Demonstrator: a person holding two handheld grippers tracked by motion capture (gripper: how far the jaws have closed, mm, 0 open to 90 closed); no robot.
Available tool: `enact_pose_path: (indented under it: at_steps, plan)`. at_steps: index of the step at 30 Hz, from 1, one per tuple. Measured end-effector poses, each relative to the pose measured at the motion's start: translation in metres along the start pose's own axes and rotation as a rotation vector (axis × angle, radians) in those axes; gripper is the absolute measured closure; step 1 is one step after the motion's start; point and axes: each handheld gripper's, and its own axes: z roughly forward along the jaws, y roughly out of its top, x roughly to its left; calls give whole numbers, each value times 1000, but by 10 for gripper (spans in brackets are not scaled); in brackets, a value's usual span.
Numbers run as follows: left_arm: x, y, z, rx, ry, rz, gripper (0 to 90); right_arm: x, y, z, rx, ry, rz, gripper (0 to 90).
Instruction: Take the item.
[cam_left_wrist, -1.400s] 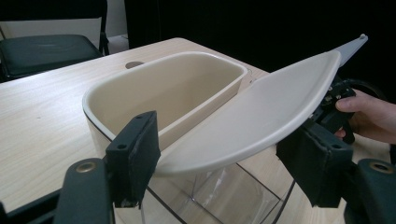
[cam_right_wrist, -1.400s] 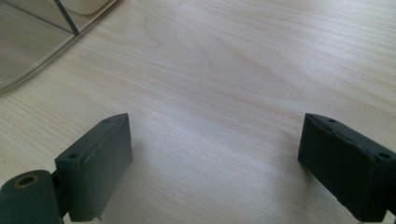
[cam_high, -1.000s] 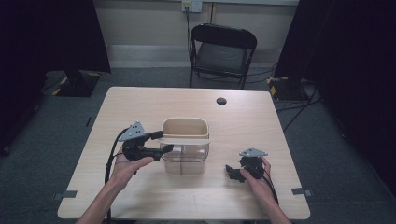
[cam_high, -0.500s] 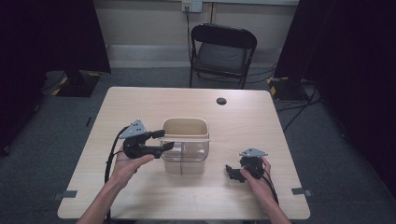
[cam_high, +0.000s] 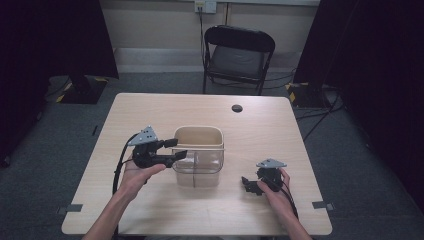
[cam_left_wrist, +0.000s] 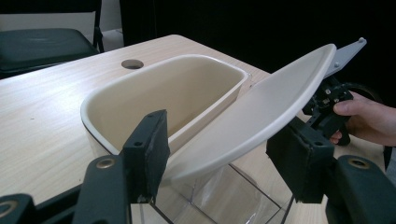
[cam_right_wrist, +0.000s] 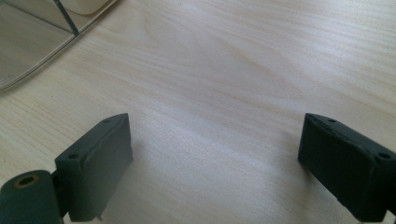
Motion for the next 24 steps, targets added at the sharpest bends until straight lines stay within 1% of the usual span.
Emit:
enact_pose_path:
  at_steps: [4, 8, 9, 10, 11, 13, 15, 24]
  plan:
    - [1, 1, 0, 5, 1, -8, 389, 0, 0, 0, 0, 0, 0, 93]
    - [1, 5, 0, 12, 5, -5, 389, 0, 0, 0, 0, 0, 0, 93]
    - [1, 6, 0, 14, 13, -1, 391, 0, 0, 0, 0, 0, 0, 93]
    - [0, 8, 0, 13, 8, -8, 395, 0, 0, 0, 0, 0, 0, 93]
    - [0, 9, 0, 18, 11, -2, 399, 0, 0, 0, 0, 0, 0, 93]
    - [0, 9, 0, 16, 2, -8, 417, 0, 0, 0, 0, 0, 0, 93]
    - [0, 9, 0, 17, 3, -15, 429, 0, 0, 0, 0, 0, 0, 93]
    - [3, 11, 0, 16, -5, -20, 454, 0, 0, 0, 0, 0, 0, 93]
